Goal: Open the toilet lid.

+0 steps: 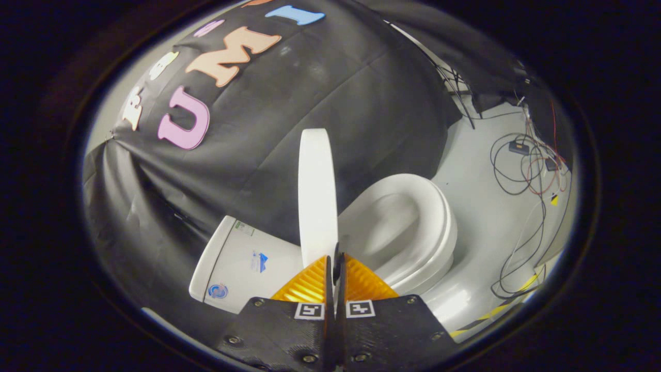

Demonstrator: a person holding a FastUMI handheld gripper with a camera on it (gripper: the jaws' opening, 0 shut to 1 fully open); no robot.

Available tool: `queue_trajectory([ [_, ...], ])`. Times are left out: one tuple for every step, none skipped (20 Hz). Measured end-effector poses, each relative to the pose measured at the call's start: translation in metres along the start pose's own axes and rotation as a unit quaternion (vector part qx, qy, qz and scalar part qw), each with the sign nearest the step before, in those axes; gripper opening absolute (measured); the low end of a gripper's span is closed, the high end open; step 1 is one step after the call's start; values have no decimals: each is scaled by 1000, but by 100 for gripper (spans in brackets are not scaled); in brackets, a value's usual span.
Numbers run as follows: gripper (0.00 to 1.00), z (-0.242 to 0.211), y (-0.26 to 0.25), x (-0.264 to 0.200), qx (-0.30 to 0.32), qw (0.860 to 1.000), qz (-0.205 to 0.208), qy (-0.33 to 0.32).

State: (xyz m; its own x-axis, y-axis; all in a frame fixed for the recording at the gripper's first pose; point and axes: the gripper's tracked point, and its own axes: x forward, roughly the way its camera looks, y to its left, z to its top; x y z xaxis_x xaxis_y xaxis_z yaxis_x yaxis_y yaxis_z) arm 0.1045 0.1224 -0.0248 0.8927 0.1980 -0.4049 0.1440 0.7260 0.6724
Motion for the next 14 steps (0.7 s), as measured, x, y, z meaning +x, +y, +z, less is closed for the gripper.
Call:
queue_trajectory([
  [1,0,3,-1,-11,1000,0,-3],
  [1,0,6,-1,-22,1000,-1,-5],
  [1,0,11,-3,-30,1000,-2,-7],
  [1,1,15,-5,-38,999,-1,-9],
  [1,0,19,-5,-46,999,0,-11],
  [1,1,22,-5,-51,999,0,-12],
  [1,-1,25,-6,-55,998,0,-14],
  [1,0,28,-7,-59,998,1,-16],
  [1,-1,31,-7,-64,998,3,-17],
  [1,-1,35,-7,-68,998,5,-19],
  [1,-1,39,-8,-73,997,7,-20],
  [1,-1,43,-8,-77,997,9,-22],
  [1,-2,47,-10,-84,996,11,-24],
  [1,-2,50,-10,-90,996,12,-24],
])
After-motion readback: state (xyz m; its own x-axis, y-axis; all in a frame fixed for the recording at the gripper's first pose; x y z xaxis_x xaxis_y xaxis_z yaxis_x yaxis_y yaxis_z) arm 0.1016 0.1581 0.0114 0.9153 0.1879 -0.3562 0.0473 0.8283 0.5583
